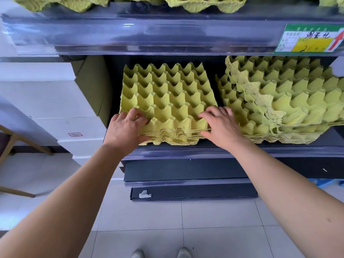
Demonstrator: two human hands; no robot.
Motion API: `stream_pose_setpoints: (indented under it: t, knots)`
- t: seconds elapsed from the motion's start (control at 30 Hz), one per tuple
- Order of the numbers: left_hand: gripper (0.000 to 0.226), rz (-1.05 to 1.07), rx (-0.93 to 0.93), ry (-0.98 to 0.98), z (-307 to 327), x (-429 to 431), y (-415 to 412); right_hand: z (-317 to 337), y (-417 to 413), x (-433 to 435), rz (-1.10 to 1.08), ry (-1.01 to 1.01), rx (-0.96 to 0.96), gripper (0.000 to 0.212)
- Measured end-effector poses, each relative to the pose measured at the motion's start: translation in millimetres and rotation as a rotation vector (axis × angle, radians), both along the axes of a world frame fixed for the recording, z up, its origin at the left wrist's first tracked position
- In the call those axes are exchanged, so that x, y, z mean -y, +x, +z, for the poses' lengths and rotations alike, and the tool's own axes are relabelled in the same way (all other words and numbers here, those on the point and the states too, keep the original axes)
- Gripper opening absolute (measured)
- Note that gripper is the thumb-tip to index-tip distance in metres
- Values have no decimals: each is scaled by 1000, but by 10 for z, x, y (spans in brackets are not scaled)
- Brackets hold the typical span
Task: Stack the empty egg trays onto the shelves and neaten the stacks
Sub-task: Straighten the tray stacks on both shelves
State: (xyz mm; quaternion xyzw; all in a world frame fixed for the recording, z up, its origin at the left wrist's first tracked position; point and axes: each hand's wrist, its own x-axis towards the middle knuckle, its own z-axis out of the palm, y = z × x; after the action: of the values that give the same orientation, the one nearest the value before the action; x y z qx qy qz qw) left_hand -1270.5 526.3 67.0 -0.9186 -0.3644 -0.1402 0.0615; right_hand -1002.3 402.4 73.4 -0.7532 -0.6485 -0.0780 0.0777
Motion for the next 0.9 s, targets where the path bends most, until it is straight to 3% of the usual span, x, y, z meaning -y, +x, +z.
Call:
stream_pose_setpoints:
  t: [0.23, 0.6, 0.9]
  knots:
    - [46, 9, -26, 15, -192, 119, 109, -180, -40, 55, -88, -109, -93, 65]
    - [69, 5, -17, 64, -278, 41, 107, -228, -37, -1, -63, 27, 13, 67]
    - [58, -45, 102, 125, -15, -38, 29, -49, -117, 15, -75, 91, -15, 61]
